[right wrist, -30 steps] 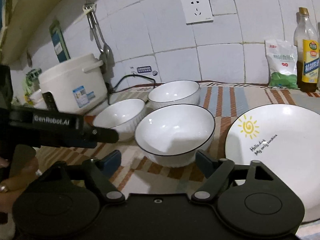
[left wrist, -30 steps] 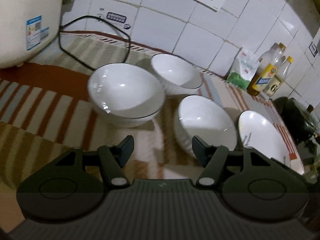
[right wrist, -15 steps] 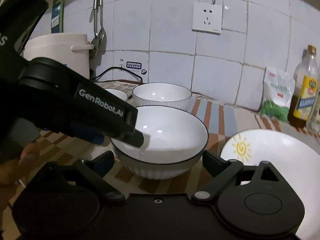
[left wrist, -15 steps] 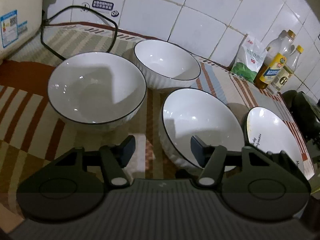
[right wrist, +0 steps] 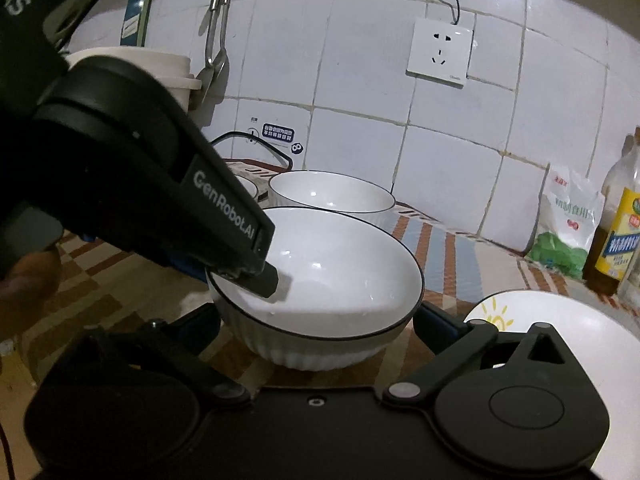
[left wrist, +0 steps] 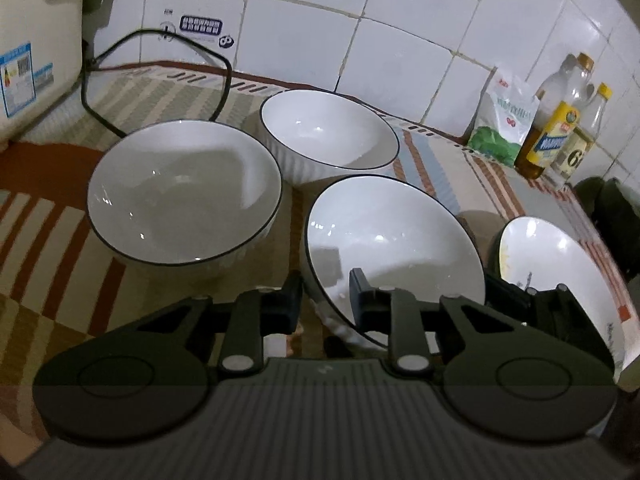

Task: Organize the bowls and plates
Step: 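Close the right tool on the rim of the large white bowl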

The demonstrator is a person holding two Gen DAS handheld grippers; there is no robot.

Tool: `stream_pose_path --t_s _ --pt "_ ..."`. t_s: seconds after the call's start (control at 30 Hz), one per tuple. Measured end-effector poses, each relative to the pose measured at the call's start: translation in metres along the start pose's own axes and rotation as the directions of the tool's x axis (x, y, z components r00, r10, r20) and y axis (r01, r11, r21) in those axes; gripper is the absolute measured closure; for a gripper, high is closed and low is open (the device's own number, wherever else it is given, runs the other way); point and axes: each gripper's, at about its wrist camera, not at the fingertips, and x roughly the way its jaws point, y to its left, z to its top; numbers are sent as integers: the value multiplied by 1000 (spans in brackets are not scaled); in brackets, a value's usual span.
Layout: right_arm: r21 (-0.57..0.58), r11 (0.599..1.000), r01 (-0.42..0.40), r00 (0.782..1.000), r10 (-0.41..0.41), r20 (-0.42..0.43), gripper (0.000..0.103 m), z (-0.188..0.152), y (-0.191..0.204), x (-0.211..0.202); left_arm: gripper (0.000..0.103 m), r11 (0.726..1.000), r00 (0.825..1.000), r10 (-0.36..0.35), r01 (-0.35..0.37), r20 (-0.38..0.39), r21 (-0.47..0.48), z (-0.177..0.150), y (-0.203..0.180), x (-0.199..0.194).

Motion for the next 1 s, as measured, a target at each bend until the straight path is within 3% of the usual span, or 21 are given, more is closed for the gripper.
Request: stream_pose_path --t_s 0.53,0.83,0.93,1.0 --pt "-35 999 -38 999 38 4 0 -3 42 -25 80 998 998 51 -50 -44 35 -14 22 -42" --pt "-68 997 -35 999 35 1 0 -7 53 -25 79 999 997 41 -40 -65 17 -16 33 -40" --pt "-62 997 -54 998 53 -13 0 -6 49 -27 75 1000 997 16 -14 -79 17 -15 34 -42" --pt "-68 996 -61 998 59 -24 0 -5 48 -27 59 1000 997 7 -5 -74 22 -14 36 -45"
